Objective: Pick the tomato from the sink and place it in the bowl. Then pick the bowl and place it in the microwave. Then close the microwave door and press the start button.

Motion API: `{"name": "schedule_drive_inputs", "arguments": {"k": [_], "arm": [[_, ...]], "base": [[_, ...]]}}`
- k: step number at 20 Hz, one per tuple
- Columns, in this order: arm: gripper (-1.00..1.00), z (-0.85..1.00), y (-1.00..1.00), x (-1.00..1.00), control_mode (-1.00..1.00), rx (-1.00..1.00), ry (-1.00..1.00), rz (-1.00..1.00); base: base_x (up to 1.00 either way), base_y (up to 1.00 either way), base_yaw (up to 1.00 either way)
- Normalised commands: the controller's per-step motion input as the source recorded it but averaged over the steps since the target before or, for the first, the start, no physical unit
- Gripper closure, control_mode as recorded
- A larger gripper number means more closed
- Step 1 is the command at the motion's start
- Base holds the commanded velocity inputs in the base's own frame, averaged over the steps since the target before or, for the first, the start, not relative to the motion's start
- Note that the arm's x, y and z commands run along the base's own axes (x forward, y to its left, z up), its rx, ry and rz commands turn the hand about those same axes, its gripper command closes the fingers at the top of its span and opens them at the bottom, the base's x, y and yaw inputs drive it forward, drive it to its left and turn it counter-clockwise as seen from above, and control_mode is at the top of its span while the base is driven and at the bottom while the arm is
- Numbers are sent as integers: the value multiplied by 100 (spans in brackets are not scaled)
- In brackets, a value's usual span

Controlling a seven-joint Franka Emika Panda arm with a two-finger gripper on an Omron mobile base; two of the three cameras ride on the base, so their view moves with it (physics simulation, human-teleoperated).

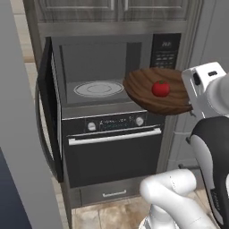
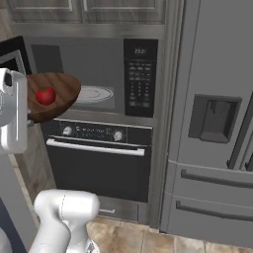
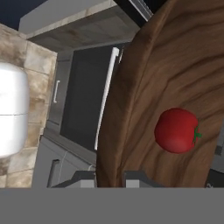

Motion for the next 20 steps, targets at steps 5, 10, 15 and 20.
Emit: {"name": "schedule_drive_inputs", "arguments": {"k": [5, 10, 15, 20], "arm": [[100, 0, 0, 0, 100, 0, 0, 0], [100, 0, 0, 0, 100, 0, 0, 0], [100, 0, 0, 0, 100, 0, 0, 0], [100, -3, 5, 0, -100, 0, 0, 5]], "base": [[48, 2, 0], [39, 13, 0], [1, 6, 0], [0, 3, 1]]}}
